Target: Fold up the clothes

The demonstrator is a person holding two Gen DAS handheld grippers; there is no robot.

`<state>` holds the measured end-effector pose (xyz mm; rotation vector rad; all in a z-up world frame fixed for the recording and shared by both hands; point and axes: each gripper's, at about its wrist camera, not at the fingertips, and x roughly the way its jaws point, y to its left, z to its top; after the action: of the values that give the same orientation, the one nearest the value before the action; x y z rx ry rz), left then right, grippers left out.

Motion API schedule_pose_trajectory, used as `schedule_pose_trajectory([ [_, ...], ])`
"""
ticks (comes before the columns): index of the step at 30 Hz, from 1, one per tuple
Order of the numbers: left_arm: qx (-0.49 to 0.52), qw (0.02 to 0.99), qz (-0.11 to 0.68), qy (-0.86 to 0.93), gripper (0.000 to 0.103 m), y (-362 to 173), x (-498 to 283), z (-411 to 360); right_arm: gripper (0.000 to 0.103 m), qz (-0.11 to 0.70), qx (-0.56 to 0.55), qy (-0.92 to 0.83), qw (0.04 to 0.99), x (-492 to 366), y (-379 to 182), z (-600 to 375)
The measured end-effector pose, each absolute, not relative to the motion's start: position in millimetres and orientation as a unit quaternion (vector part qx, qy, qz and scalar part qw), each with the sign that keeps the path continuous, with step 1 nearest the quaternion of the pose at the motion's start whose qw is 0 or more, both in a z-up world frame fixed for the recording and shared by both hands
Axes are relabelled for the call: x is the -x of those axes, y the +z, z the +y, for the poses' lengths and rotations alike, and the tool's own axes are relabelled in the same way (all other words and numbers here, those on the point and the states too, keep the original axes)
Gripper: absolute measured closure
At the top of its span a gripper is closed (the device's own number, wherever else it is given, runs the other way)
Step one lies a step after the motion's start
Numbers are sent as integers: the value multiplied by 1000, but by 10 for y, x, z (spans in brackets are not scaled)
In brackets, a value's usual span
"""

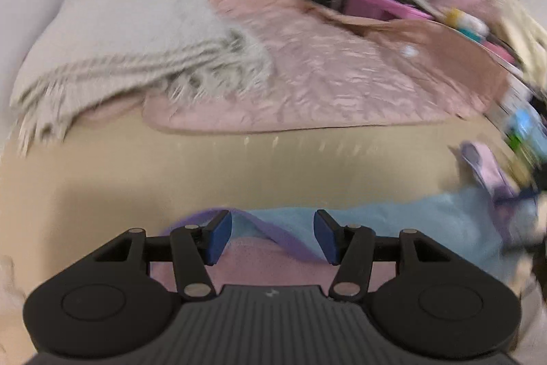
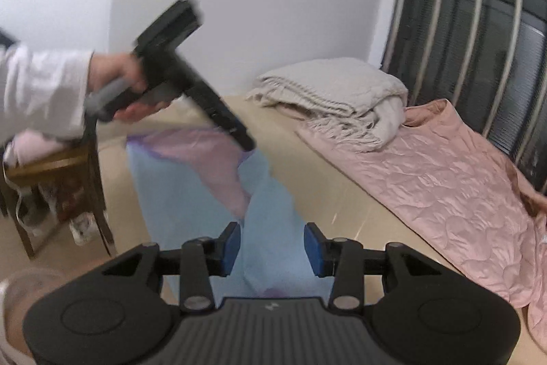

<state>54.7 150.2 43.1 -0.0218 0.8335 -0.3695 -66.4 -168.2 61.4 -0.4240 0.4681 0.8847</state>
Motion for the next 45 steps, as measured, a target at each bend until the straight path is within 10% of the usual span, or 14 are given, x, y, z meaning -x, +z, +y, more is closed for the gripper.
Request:
schedule_pose_trajectory([
  [3,42,899,403,-165,50,356,-598,1513,64,242,209,404,857,636,483,-1669],
  [7,90,892,411,-166,101,271,-633,1539,69,263,203,393,857,567,360,-1671],
  [12,140,902,375,-159,102,333,-466,1615,94,263,194,401,856,600,293,-1656],
  [27,151,904,387,-101,99,217,278,1757,95,270,152,427,849,845,325,-1956],
  [29,177,903,381,-92,81,259,269,1862,93,268,157,433,846,889,345,-1944],
  [30,183,903,379,-85,54,296,237,1909,90,264,152,435,847,898,373,-1950],
  [32,200,902,375,-75,48,334,120,1977,82,254,132,437,853,873,435,-1960],
  [35,248,886,385,-72,49,305,-134,2074,80,248,99,432,862,783,487,-1873],
  [39,249,887,386,-49,102,197,-292,2110,80,256,91,424,864,698,441,-1562],
  [45,233,918,321,8,101,212,115,2288,81,289,127,409,856,755,208,-1210],
])
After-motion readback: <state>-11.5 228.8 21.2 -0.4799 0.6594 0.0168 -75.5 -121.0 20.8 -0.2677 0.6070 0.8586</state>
